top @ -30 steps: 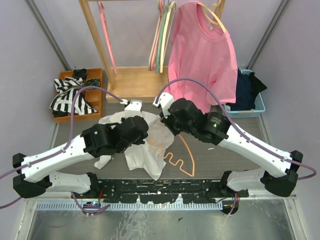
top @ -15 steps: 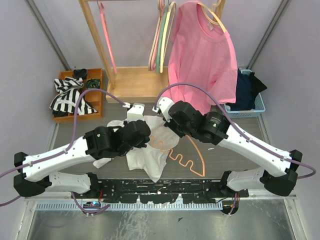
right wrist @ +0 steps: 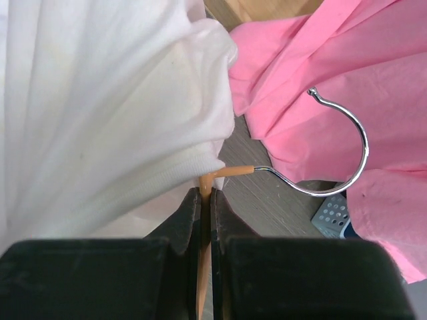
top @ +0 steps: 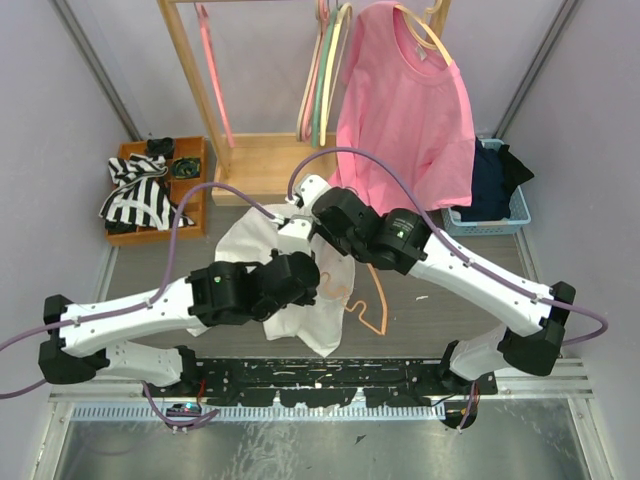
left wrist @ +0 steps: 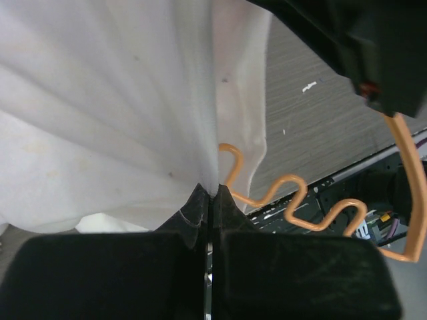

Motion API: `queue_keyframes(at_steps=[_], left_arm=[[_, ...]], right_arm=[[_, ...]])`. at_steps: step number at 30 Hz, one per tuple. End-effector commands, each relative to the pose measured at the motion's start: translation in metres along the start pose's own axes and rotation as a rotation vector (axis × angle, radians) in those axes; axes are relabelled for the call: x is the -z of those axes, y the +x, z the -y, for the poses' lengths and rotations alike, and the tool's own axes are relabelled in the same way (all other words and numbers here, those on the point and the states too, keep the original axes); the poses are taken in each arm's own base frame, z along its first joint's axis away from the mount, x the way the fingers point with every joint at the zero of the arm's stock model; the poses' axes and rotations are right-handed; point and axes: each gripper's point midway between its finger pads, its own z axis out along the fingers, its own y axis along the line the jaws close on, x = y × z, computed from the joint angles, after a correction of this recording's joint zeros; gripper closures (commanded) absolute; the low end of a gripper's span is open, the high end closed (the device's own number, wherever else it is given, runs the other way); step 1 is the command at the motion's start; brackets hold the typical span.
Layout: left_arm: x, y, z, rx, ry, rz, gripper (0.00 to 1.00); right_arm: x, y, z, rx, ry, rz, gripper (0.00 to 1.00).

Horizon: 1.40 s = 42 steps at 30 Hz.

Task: Place the t-shirt on the hanger

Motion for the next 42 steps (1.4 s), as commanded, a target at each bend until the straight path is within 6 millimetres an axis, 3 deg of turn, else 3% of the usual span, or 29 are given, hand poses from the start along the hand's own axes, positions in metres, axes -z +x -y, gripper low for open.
queue_keyframes(at_steps=[1,12,19,28,42], left_arm=[[-0.001,0.004,0.035,0.020,0.095,0.008,1.00],[0.005,0.028,0.052,0.018,0.144,-0.011,1.00],[0.014,0.050,0.041,0.018,0.137,-0.046,1.00],[0.028,0.096,0.020,0.011,0.104,-0.110,1.00],[0.037,0.122,0.021,0.016,0.142,-0.129,1.00]], right_arm=[[0.013,-0.053,0.023,-0.183,0.085,0.177,0.99],[0.011,-0.057,0.023,-0.322,0.107,0.287,0.99],[0.001,-0.051,0.017,-0.380,0.105,0.292,0.99],[-0.018,-0.030,0.001,-0.424,0.089,0.241,0.99],[-0.032,-0.021,0.011,-0.598,0.236,0.171,0.99]])
